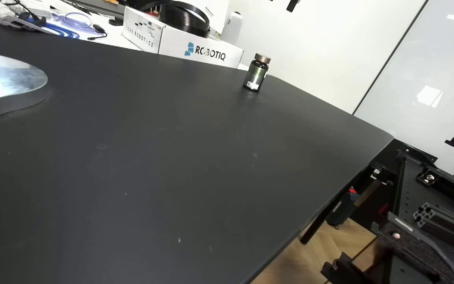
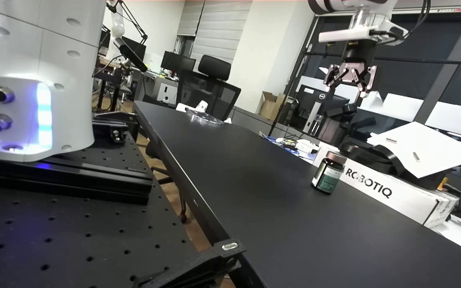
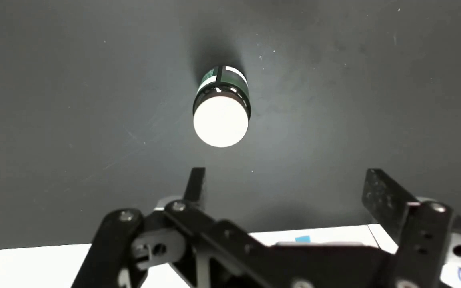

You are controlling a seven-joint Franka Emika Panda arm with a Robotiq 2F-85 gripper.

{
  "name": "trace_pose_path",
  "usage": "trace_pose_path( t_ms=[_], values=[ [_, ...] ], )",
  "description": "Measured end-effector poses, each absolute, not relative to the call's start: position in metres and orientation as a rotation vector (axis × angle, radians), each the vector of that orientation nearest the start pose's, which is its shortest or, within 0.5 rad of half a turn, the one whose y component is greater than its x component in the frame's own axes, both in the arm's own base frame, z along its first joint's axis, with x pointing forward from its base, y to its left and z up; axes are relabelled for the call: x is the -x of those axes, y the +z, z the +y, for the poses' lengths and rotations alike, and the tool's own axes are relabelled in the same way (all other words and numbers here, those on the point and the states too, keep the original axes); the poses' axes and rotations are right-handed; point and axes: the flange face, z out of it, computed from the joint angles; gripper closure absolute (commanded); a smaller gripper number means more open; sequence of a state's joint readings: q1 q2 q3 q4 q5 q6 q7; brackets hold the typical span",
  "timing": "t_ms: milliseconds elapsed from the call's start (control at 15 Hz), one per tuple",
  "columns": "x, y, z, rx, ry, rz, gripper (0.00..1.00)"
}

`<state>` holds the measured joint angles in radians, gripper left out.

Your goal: Pick up the medicine bottle from the table and move it slightly to the left.

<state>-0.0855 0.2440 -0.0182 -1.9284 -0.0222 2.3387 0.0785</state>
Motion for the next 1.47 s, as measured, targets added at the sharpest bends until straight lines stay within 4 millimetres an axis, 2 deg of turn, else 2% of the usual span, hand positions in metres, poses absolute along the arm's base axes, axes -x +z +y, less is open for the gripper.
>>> trace_pose_path(
  t_ms=[267, 600, 933, 1400, 1467],
  values=[
    [-0.64, 0.337, -0.071, 3.152, -0.201, 0.272, 0.0],
    [-0.652, 0.298, -0.081, 3.16, -0.176, 0.288, 0.0],
    [-0.653, 0.273, -0.097, 3.168, -0.146, 0.325, 0.0],
    [-0.652, 0.248, -0.11, 3.173, -0.108, 0.356, 0.0],
    [-0.652, 0.245, -0.11, 3.173, -0.103, 0.357, 0.25]
  ],
)
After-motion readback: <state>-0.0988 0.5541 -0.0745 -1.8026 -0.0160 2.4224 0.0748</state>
